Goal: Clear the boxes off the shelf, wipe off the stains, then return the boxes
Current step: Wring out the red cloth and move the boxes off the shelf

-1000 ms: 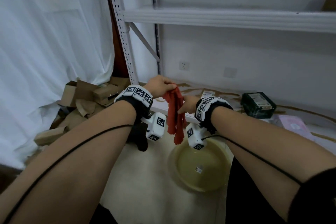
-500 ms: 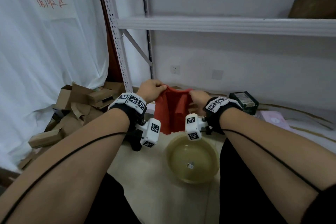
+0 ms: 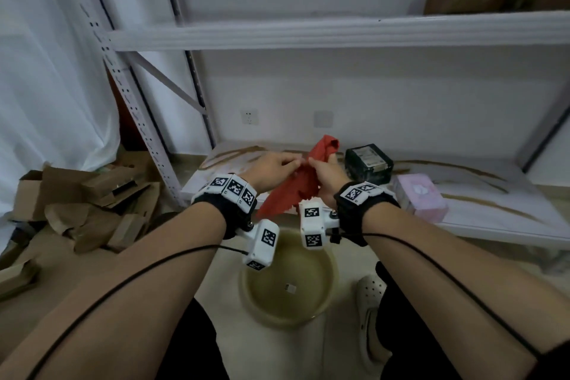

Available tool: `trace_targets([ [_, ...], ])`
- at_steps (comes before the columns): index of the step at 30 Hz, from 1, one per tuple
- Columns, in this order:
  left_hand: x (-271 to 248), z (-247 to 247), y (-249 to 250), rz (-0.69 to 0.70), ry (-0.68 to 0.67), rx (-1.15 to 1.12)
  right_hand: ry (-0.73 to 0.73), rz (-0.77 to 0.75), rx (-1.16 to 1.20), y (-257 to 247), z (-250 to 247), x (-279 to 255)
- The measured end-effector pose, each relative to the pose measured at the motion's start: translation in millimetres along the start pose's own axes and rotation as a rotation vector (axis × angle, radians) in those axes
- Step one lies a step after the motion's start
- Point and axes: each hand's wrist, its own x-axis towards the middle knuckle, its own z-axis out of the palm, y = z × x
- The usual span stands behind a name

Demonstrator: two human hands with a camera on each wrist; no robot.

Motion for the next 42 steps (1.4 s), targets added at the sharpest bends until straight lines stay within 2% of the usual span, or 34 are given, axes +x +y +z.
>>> trace_targets([
  [6,65,33,-33,-0.151,0.057,0.119,0.154,0.048,-0.149,16,-58,77],
  [12,117,61,-63,-0.274,0.011,0.289,0.164,0.127,-0.278,26,-88,131],
  [22,186,101,-80,-0.392,-0.096,0.455,0.107,0.150,-0.475,22,-106,166],
  [29,221,108,-120,-0.355,-0.077,0.653,0.121,0.165,-0.583,40,-93,195],
  [34,251,105,-162,-0.502,-0.042,0.590,0.133,0.162,-0.704,51,-82,219],
  [39,267,101,-186,-0.650,-0.047,0.395,0.137,0.152,-0.791,63,-74,240],
  [42,268,99,-207,-0.612,-0.037,0.306,0.141,0.150,-0.801,70,-69,245],
])
